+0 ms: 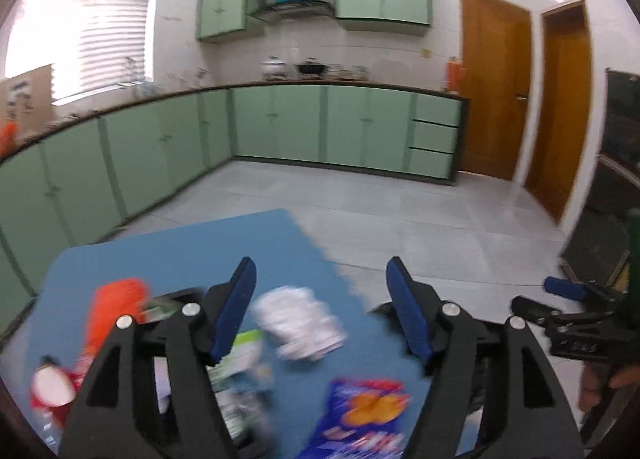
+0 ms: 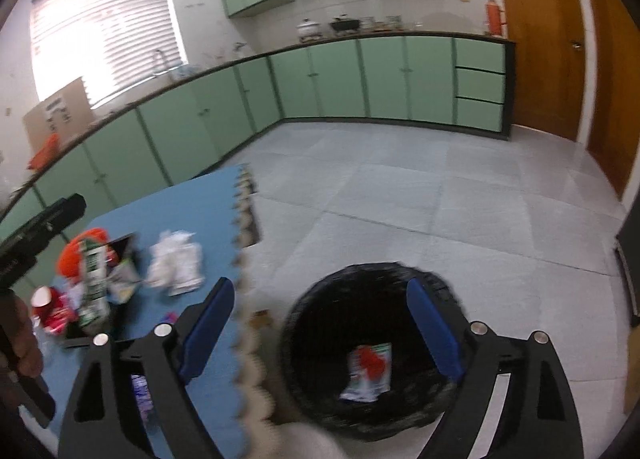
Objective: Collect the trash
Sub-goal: 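Grasp the blue chip bag with the right tool and lift it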
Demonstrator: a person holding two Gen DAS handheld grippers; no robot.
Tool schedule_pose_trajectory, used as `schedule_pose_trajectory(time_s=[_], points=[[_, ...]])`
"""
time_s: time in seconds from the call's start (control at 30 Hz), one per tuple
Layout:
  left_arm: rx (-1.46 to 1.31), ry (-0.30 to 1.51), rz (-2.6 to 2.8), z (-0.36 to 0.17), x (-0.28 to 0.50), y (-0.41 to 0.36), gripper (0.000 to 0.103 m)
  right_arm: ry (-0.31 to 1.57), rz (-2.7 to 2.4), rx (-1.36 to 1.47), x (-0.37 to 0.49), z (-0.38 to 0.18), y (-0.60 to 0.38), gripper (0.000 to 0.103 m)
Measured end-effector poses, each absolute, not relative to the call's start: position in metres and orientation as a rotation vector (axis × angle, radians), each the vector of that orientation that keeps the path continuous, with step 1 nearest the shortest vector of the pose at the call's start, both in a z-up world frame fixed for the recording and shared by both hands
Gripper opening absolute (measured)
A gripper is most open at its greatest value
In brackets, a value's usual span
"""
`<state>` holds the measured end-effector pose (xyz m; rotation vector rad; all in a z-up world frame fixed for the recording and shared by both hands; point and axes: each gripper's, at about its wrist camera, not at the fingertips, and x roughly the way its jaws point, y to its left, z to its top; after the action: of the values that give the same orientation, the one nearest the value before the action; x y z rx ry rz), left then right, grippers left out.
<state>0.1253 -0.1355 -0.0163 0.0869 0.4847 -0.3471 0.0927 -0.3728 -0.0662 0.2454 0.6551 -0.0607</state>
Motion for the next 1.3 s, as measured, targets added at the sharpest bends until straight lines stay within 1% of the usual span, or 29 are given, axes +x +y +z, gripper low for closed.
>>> schedule_pose_trajectory(time_s=[0.3, 0.4, 0.53, 0.6, 0.7, 0.77, 0.8, 0.87, 0.93, 1.07, 1.3], points=[[0.073, 0.477, -0.175, -0.026, 0.08, -0.063, 0.066, 0.729, 0.069, 0.227, 0.103, -0.091, -0.29, 0.085], [0.077, 0.473, -0.125, -0.031, 0.071, -0.045, 0.067, 0.767, 0.098, 0.211, 0.109, -0.105, -0.273, 0.082], [0.066, 0.5, -0.084, -0.042, 0.07, -0.026, 0.068, 0.83, 0.106, 0.187, 0.118, -0.122, -0.26, 0.072], [0.057, 0.506, -0.069, -0.045, 0.069, -0.016, 0.068, 0.847, 0.111, 0.192, 0.121, -0.126, -0.258, 0.071], [0.051, 0.513, -0.057, -0.047, 0.071, -0.009, 0.068, 0.884, 0.114, 0.178, 0.127, -0.133, -0.253, 0.06], [0.048, 0.515, -0.057, -0.049, 0.071, -0.007, 0.068, 0.903, 0.128, 0.18, 0.13, -0.136, -0.251, 0.046], [0.045, 0.516, -0.056, -0.05, 0.071, -0.006, 0.069, 0.914, 0.134, 0.18, 0.131, -0.137, -0.25, 0.042], [0.037, 0.519, -0.058, -0.051, 0.074, -0.006, 0.069, 0.934, 0.147, 0.176, 0.133, -0.139, -0.246, 0.019], [0.037, 0.522, -0.063, -0.051, 0.075, -0.008, 0.07, 0.942, 0.156, 0.165, 0.133, -0.139, -0.243, 0.005], [0.043, 0.522, -0.083, -0.055, 0.077, -0.009, 0.071, 0.916, 0.158, 0.14, 0.129, -0.131, -0.239, 0.001], [0.058, 0.529, -0.133, -0.059, 0.084, -0.031, 0.071, 0.827, 0.125, 0.115, 0.121, -0.101, -0.248, 0.001]])
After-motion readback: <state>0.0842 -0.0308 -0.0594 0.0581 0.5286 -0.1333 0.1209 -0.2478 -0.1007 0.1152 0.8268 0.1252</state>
